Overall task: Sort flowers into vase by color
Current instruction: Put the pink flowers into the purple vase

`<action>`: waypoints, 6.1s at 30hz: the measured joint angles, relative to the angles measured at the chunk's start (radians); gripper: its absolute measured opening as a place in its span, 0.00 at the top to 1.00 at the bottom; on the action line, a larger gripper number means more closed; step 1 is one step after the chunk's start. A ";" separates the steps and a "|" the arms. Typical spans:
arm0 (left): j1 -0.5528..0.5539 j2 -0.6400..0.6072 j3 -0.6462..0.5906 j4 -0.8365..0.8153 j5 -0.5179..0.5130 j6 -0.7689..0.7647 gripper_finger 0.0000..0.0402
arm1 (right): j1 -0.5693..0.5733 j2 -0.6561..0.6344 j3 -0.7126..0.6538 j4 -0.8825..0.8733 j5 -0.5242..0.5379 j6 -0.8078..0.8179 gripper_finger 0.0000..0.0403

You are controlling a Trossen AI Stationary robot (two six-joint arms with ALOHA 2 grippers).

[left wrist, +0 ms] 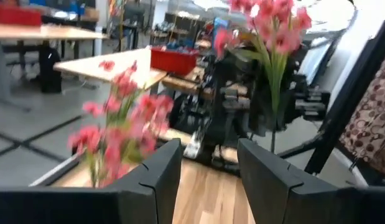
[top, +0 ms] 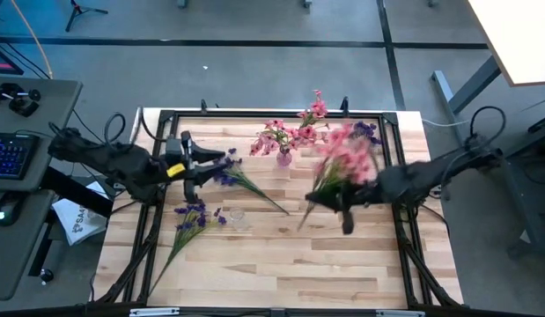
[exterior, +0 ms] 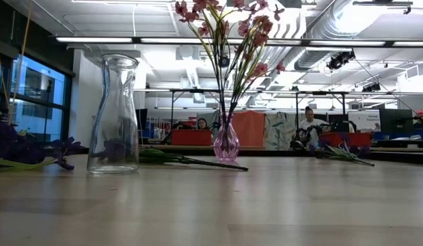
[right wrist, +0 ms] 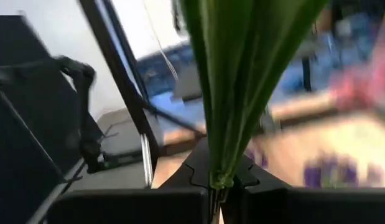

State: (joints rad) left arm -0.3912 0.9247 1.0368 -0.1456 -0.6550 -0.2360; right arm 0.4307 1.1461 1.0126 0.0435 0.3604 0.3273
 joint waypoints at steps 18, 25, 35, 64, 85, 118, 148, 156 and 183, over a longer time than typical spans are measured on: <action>0.020 -0.015 -0.368 0.357 -0.115 -0.268 0.63 | 0.016 0.104 -0.295 0.429 0.155 -0.480 1.00; 0.039 -0.014 -0.368 0.353 -0.119 -0.260 0.63 | -0.080 0.150 -0.181 0.313 0.105 -0.665 1.00; 0.061 -0.014 -0.368 0.351 -0.124 -0.257 0.63 | -0.237 0.251 -0.085 0.315 0.082 -0.852 1.00; 0.065 -0.014 -0.368 0.317 -0.125 -0.205 0.63 | -0.427 0.301 -0.073 0.327 -0.003 -0.794 1.00; 0.065 -0.014 -0.368 0.301 -0.125 -0.188 0.63 | -0.496 0.301 -0.073 0.313 0.009 -0.524 1.00; 0.064 -0.014 -0.368 0.299 -0.088 -0.172 0.63 | -0.519 0.281 -0.073 0.222 0.009 -0.235 0.22; 0.064 -0.014 -0.368 0.262 -0.118 -0.171 0.63 | -0.480 0.049 -0.073 0.095 -0.054 -0.152 0.42; 0.080 -0.014 -0.368 0.262 -0.133 -0.172 0.63 | -0.484 0.063 -0.073 0.089 -0.017 -0.152 0.94; 0.085 -0.015 -0.368 0.280 -0.138 -0.171 0.63 | -0.542 0.131 -0.072 0.053 0.001 -0.039 1.00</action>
State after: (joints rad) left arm -0.3058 0.9100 0.6693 0.1344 -0.7929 -0.4068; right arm -0.1116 1.2774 0.9405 0.0966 0.3618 0.2882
